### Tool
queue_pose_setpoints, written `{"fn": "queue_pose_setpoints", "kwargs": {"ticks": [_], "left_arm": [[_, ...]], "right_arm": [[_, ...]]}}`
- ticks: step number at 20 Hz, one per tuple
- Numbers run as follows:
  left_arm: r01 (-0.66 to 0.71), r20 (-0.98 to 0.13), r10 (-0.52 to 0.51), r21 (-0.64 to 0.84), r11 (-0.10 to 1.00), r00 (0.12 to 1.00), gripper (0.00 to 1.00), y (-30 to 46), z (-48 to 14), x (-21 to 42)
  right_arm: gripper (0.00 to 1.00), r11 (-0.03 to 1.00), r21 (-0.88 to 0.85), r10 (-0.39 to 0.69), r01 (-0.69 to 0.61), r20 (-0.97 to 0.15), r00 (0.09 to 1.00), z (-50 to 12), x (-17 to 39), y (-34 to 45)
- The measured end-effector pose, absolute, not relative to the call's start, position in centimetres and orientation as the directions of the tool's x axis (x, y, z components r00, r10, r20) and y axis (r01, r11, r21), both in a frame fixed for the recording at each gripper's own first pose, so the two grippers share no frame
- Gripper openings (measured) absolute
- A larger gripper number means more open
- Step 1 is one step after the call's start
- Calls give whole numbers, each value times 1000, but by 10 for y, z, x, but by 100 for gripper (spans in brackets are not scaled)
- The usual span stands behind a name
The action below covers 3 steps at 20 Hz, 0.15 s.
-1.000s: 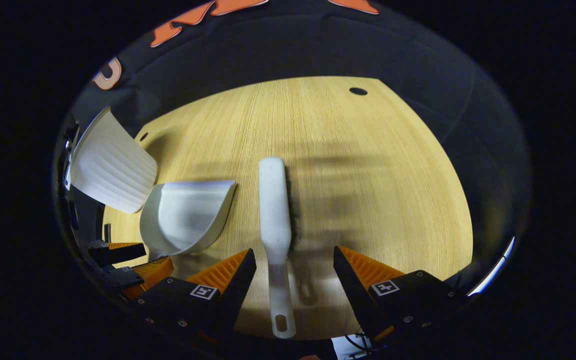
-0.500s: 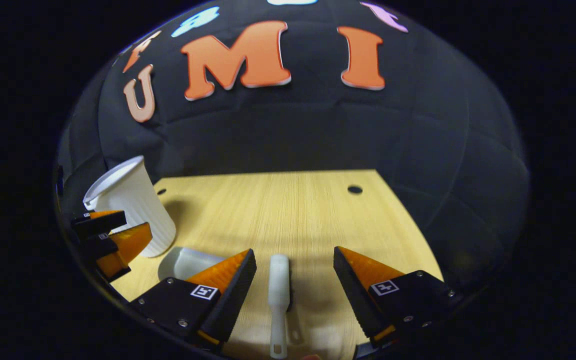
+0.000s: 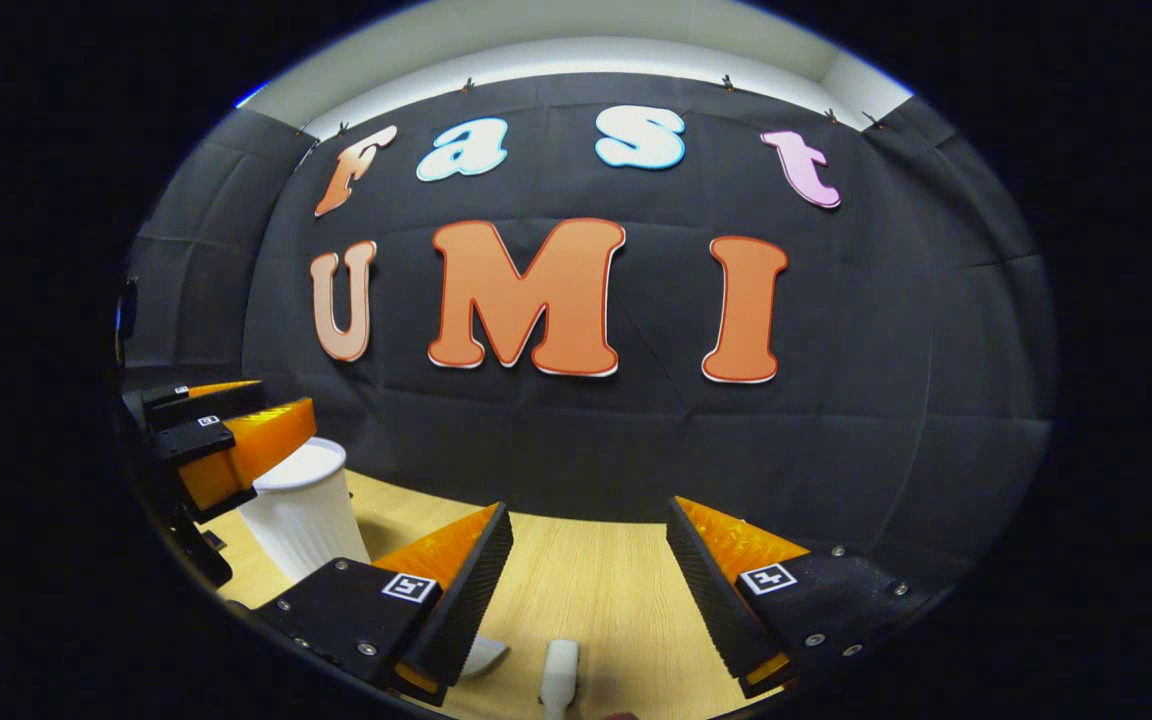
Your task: Pick up the small broom and dustpan from the desktop, sweep the trash into the dustpan with the broom, and then empty the trash into the garbage bin.
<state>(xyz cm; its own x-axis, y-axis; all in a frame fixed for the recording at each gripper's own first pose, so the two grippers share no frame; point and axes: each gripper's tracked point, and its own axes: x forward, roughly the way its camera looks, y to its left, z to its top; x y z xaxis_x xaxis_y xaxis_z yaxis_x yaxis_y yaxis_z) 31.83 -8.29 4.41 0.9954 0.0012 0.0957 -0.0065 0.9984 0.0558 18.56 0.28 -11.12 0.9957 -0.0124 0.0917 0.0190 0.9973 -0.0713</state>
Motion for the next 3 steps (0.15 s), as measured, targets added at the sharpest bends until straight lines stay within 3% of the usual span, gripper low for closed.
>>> {"fn": "queue_pose_setpoints", "kwargs": {"ticks": [3], "left_arm": [[-13, 102, 10, 36, 999, 995, 92, -82, 47, 311]], "right_arm": [[94, 998, -57, -24, 32, 136, 990, -100, 177, 2]]}}
